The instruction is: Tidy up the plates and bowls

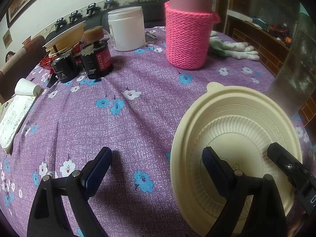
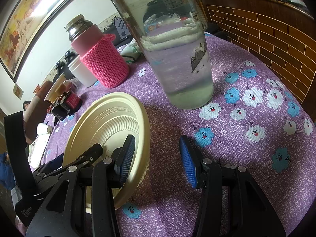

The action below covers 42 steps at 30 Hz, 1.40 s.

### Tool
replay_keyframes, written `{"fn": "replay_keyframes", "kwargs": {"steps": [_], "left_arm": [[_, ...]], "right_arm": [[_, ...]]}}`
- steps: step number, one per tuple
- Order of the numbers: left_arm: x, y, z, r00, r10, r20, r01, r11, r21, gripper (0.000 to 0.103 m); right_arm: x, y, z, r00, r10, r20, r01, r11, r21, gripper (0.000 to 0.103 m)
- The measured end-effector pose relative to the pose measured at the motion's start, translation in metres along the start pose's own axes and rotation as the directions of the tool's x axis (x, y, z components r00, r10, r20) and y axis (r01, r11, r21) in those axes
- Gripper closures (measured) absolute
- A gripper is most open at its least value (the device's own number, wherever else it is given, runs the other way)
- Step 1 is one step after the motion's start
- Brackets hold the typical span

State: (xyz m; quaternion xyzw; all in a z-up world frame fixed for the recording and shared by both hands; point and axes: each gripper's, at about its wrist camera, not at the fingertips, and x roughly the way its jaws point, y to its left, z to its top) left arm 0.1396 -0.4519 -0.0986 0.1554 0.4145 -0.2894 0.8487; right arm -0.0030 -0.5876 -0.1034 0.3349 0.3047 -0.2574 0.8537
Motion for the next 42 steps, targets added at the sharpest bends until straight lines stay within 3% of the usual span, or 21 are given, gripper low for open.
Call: {"fn": "replay_keyframes", "kwargs": {"steps": [42], "left_arm": [[0.0003,0.0001,0.0004,1.000,-0.001,0.000,0.001,1.000,-0.002,0.010]], "right_arm": [[-0.0013,-0.0045,0.0004,1.000,0.016,-0.002,-0.016,1.000,0.016,0.057]]}}
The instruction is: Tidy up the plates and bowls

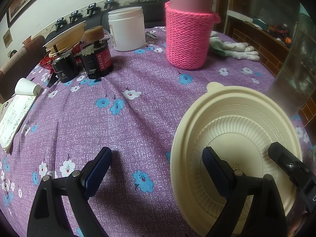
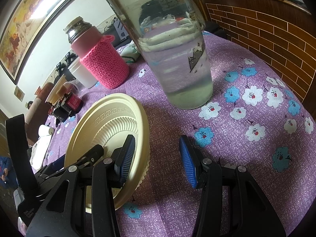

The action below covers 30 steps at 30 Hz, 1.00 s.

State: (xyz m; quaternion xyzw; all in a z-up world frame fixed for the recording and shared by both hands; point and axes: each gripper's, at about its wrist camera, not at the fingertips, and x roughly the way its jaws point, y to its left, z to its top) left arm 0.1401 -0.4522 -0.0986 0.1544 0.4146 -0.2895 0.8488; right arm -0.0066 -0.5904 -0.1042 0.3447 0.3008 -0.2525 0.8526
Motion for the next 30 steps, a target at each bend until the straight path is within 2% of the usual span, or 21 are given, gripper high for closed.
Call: {"fn": "replay_keyframes", "kwargs": {"steps": [12,17,19,30], "left_arm": [[-0.0003,-0.0002,0.0002,1.000,0.002,0.002,-0.002,1.000,0.002,0.010],[-0.0014,-0.0021,0.0005,1.000,0.001,0.006,-0.001,1.000,0.007,0.010],[-0.0017,-0.0031,0.0004,1.000,-0.001,0.009,0.000,1.000,0.009,0.010],[-0.0023,-0.0047,-0.0003,1.000,0.001,0.019,-0.001,1.000,0.013,0.010]], "right_arm": [[0.0008,0.0027,-0.0001,1.000,-0.011,0.001,0.011,1.000,-0.015,0.058],[0.0026,0.0043,0.0008,1.000,-0.020,0.004,0.020,1.000,-0.024,0.062],[0.0034,0.0047,0.0012,1.000,-0.015,0.002,0.015,1.000,-0.027,0.067],[0.0070,0.0081,0.0009,1.000,-0.002,-0.009,0.002,0.999,-0.046,0.076]]}}
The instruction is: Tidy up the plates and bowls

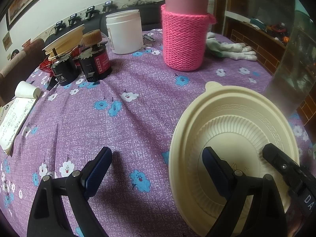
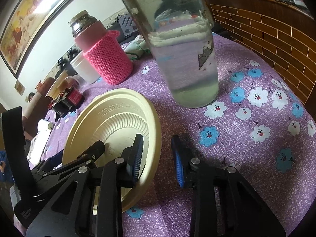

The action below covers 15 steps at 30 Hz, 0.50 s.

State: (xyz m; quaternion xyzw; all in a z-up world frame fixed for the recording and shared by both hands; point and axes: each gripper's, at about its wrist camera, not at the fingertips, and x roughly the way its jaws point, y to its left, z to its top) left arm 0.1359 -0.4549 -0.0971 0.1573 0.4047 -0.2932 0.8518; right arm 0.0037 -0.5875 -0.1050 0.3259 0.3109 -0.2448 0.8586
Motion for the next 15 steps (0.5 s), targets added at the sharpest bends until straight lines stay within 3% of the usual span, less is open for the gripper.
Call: {"fn": "replay_keyframes", "kwargs": {"steps": [15], "left_arm": [[0.0003,0.0000,0.0000,1.000,-0.002,0.001,0.002,1.000,-0.002,0.010]], "right_arm": [[0.0006,-0.0009,-0.0002,1.000,0.005,-0.009,-0.005,1.000,0.007,0.075]]}}
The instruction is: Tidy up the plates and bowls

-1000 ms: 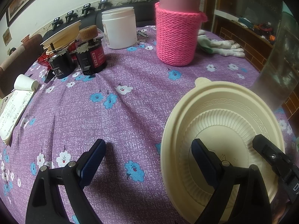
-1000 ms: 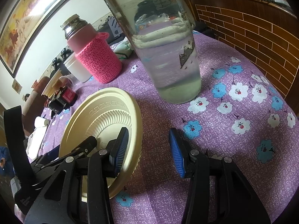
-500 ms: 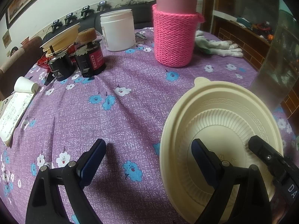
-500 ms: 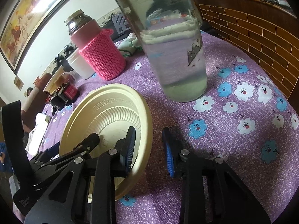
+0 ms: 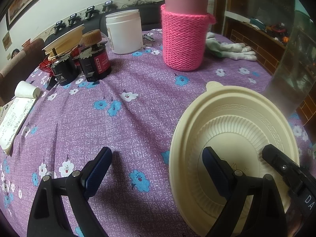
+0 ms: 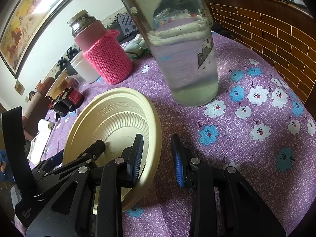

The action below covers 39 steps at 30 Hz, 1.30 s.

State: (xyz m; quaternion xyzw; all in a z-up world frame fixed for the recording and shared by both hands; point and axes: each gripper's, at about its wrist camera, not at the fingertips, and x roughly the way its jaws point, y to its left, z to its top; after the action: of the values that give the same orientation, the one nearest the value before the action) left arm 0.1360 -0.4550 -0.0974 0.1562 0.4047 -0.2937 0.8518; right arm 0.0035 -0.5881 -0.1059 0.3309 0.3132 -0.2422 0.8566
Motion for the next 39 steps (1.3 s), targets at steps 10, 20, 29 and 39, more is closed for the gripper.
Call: {"fn": "replay_keyframes", "kwargs": {"steps": [10,20,29,39], "left_arm": [[0.0003,-0.0005,-0.0001,1.000,-0.003,-0.002,0.003,1.000,-0.002,0.010],[-0.0003,-0.0009,-0.0002,1.000,-0.005,-0.003,0.005,1.000,-0.004,0.010],[-0.0001,-0.0004,0.0001,1.000,-0.009,-0.004,0.008,1.000,-0.007,0.009],[0.0011,0.0001,0.0005,1.000,-0.011,-0.006,0.011,1.000,-0.010,0.009]], "right_arm": [[-0.0002,-0.0005,-0.0002,1.000,0.001,0.000,-0.001,1.000,0.000,0.075],[-0.0002,-0.0007,-0.0002,1.000,0.001,-0.001,-0.001,1.000,0.001,0.075],[-0.0013,-0.0015,0.0013,1.000,0.007,-0.007,-0.007,1.000,0.005,0.075],[-0.0018,-0.0037,0.0024,1.000,0.016,-0.010,-0.015,1.000,0.016,0.075]]}}
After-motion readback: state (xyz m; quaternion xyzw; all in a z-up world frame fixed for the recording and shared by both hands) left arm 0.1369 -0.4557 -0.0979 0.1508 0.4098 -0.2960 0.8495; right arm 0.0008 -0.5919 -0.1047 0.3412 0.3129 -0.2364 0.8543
